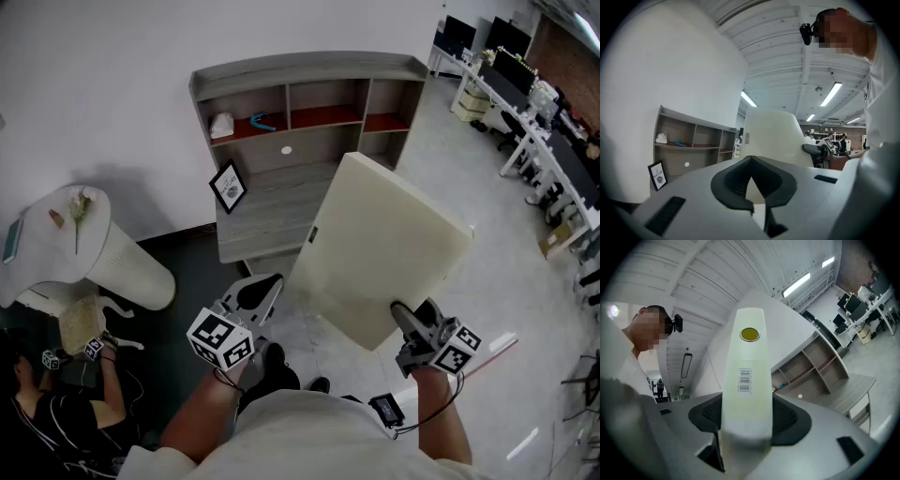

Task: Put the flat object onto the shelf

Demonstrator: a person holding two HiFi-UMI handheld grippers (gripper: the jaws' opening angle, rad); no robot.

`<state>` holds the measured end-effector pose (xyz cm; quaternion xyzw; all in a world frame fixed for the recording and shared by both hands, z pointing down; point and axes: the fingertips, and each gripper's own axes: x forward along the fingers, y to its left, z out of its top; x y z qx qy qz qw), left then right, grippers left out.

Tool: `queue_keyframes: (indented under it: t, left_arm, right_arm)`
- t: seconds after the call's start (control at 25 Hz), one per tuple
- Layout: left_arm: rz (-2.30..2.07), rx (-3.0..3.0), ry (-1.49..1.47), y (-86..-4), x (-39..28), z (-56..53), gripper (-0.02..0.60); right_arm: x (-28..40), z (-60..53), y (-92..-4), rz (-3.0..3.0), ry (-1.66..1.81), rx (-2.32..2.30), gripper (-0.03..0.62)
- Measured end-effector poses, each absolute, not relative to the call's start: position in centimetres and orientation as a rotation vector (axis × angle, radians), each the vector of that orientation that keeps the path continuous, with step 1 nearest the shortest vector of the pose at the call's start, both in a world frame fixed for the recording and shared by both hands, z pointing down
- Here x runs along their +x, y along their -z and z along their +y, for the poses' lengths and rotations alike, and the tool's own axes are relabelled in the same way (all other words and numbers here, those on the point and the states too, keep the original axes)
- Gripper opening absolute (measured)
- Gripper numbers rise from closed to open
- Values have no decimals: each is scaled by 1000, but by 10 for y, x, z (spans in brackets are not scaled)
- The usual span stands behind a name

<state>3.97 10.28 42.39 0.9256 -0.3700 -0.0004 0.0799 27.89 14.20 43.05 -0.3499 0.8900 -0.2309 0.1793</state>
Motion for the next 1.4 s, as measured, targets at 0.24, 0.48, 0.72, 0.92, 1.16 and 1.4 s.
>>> queue_keyframes:
  t: [0.24,0.48,0.72,0.92,1.16,1.4]
  left_arm:
    - [-1106,2777,2,-428,30,83,12]
    - [-1101,2774,23,-431,9,59,12]
    - [-1079,2787,42,-426,-22,22,12]
    - [-1069,2804,55,-414,-59,-13,12]
    - [-1028,2832,63,-403,-91,-41,12]
    - [-988,2844,55,-404,-112,-58,12]
  right_arm:
    - [265,122,-434,2525,656,-989,287]
    - [244,98,-433,2531,647,-992,287]
    - [212,63,-424,2530,624,-1011,287]
    - [181,35,-413,2515,601,-1040,287]
    - [148,14,-403,2489,578,-1072,287]
    - [127,-2,-404,2457,589,-1114,287]
